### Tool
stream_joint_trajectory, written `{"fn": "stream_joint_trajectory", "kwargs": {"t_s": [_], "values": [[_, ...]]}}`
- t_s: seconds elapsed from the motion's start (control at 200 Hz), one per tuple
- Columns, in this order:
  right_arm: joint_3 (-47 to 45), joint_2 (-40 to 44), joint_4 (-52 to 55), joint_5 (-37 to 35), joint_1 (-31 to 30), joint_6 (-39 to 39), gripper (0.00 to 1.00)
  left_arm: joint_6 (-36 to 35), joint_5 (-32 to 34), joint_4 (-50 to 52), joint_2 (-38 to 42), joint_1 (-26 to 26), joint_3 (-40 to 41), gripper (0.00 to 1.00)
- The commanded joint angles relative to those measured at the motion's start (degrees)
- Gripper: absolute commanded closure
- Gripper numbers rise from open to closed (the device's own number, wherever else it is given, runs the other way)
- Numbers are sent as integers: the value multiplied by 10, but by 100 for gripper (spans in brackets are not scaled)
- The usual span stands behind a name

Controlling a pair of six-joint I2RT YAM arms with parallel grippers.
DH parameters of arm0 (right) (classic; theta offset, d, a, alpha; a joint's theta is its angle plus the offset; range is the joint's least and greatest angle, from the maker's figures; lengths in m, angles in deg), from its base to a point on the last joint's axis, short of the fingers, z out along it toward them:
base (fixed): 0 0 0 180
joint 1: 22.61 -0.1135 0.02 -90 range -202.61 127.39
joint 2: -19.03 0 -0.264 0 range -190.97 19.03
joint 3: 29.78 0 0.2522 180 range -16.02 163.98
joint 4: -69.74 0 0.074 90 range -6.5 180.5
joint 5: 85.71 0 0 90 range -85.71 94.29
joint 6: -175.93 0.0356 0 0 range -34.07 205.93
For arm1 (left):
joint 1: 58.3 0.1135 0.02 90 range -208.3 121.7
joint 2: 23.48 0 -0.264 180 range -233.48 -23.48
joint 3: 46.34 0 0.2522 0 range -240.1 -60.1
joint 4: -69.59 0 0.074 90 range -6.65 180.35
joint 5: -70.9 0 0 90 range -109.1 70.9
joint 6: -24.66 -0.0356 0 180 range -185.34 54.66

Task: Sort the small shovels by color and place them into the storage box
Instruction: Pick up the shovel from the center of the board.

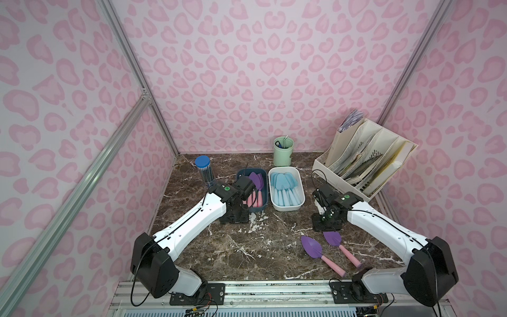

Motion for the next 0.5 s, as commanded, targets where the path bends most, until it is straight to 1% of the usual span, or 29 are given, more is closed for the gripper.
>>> {"fn": "stream_joint_trajectory", "kwargs": {"t_s": [0.0, 0.33, 0.495], "values": [[-31, 16, 34, 31, -17, 32, 41, 3, 1, 10, -4, 0, 2, 34], [-130, 51, 37, 75, -65, 97, 37, -2, -11, -9, -8, 0, 20, 34], [-141, 51, 36, 79, -77, 111, 35, -5, -10, -11, -7, 0, 24, 34]]}}
